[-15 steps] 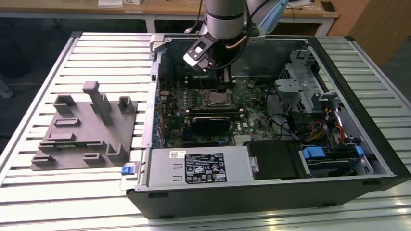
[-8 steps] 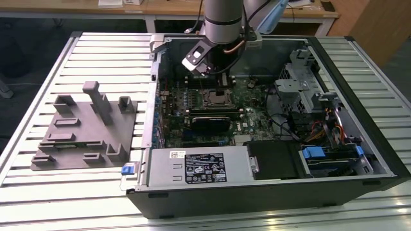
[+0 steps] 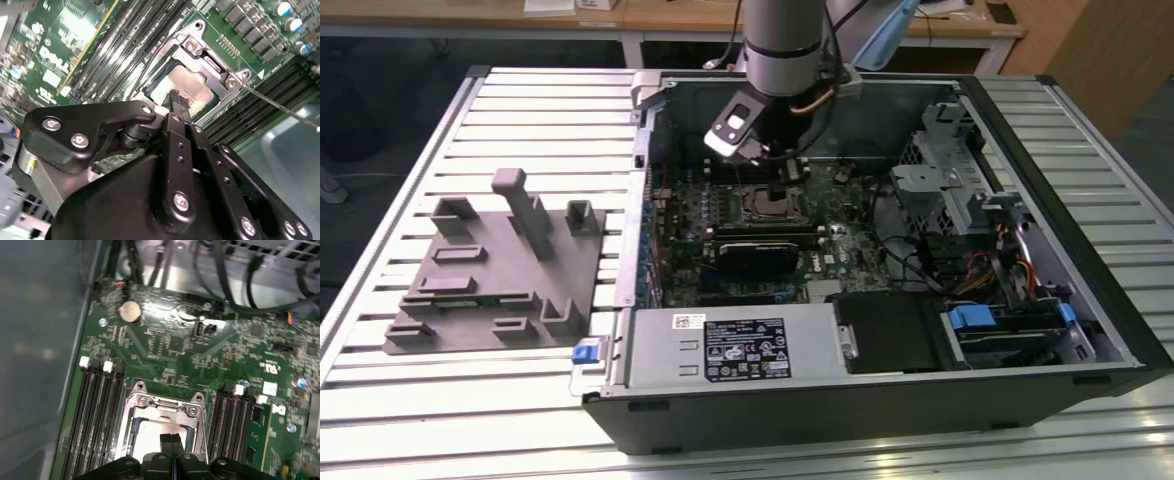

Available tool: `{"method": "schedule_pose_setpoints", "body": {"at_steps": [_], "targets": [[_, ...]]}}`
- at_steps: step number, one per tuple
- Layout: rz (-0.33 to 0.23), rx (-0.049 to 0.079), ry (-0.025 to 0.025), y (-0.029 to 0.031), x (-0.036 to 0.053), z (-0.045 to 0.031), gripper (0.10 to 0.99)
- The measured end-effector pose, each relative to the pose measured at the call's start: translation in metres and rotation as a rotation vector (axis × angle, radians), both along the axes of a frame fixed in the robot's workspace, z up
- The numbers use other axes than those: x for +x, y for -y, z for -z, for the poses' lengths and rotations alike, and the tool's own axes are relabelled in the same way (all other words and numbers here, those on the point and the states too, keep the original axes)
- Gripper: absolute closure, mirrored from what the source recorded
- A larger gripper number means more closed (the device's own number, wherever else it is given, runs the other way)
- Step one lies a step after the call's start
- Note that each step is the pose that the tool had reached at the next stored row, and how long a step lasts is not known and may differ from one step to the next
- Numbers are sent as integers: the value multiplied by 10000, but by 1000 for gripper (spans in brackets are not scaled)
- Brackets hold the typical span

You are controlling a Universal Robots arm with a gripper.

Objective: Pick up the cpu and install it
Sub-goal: 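Close the cpu cover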

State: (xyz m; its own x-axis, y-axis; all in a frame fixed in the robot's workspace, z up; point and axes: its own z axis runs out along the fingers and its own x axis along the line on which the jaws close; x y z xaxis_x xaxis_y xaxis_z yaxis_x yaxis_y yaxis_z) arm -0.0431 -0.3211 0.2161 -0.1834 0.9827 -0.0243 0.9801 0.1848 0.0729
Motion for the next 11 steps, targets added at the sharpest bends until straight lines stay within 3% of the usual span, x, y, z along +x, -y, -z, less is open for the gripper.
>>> {"method": "schedule_pose_setpoints", "body": {"at_steps": [11], "targets": [[-2006,-25,-1,0,0,27,980]]}}
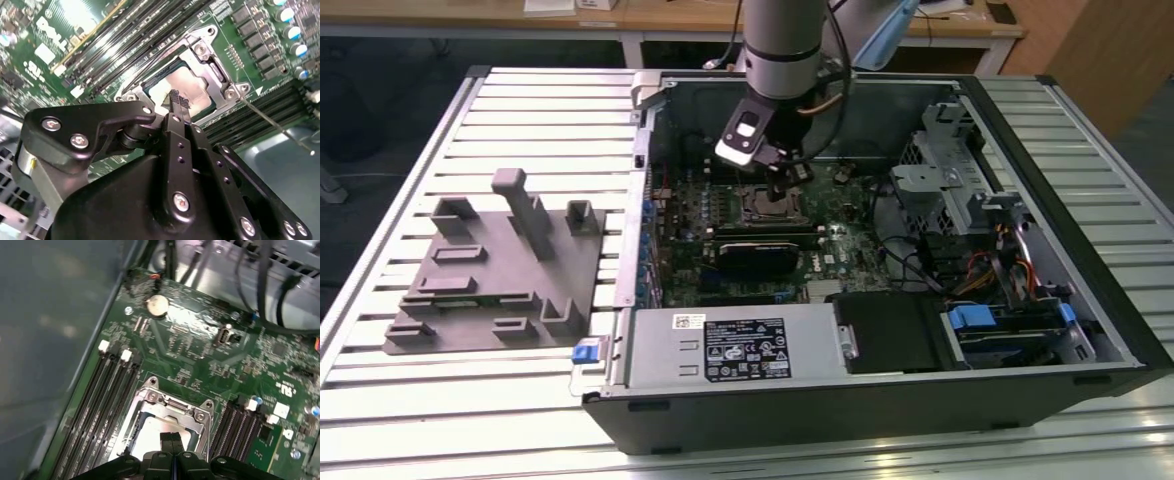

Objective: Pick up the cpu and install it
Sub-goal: 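Close the cpu cover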

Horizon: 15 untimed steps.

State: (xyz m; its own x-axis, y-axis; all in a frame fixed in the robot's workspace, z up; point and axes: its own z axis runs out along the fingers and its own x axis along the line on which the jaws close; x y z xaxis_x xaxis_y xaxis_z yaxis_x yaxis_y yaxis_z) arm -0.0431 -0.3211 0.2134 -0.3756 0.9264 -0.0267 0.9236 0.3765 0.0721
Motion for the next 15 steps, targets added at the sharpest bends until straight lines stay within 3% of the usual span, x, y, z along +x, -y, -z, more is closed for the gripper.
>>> {"method": "schedule_pose_setpoints", "body": {"at_steps": [15], "targets": [[-2715,-104,-3,1,0,17,980]]}}
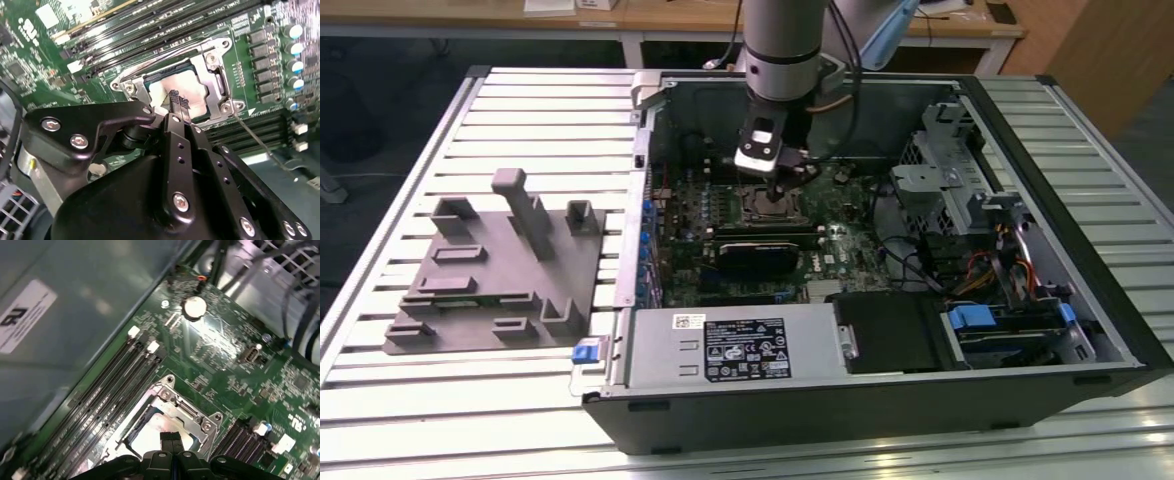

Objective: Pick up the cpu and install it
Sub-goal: 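Close the cpu cover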

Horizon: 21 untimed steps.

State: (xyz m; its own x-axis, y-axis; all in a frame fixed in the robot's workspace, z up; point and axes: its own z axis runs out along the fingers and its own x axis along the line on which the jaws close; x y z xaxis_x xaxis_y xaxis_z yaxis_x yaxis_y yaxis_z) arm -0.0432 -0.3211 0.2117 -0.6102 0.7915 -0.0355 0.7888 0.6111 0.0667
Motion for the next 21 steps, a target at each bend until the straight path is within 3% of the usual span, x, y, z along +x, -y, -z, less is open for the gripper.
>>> {"method": "schedule_pose_setpoints", "body": {"at_steps": [15,21], "targets": [[-2537,-256,-1,0,0,8,980],[-3605,-283,9,0,0,8,980]]}}
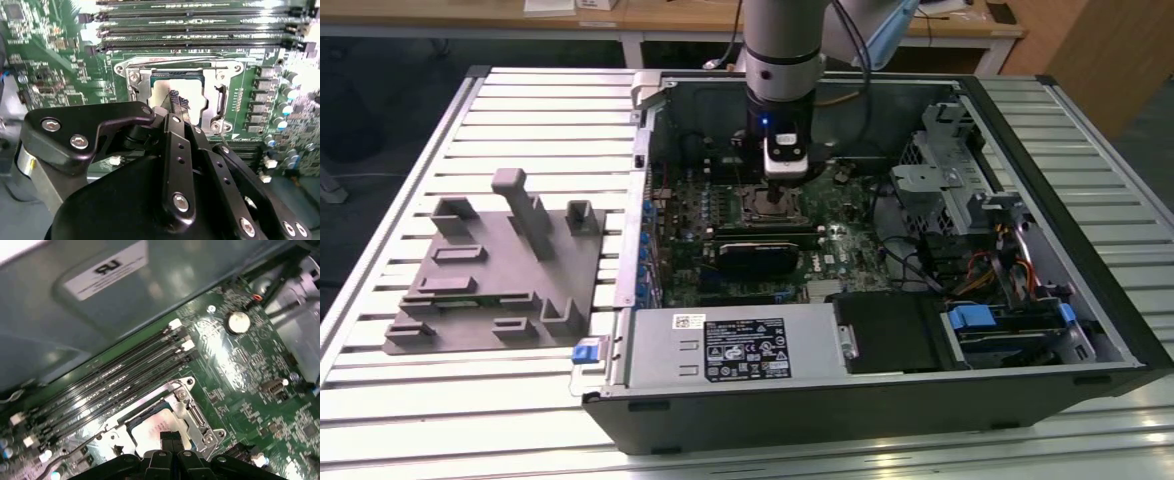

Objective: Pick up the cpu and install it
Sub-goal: 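Close the cpu cover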

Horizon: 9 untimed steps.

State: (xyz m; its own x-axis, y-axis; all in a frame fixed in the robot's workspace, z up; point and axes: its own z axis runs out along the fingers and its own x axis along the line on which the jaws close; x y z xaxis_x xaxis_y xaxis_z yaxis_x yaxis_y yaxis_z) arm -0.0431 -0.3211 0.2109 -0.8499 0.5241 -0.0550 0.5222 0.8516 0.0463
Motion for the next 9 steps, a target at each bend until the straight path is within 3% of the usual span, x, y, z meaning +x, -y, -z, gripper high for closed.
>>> {"method": "schedule_pose_setpoints", "body": {"at_steps": [9], "targets": [[-1647,-22,0,0,0,0,980]]}}
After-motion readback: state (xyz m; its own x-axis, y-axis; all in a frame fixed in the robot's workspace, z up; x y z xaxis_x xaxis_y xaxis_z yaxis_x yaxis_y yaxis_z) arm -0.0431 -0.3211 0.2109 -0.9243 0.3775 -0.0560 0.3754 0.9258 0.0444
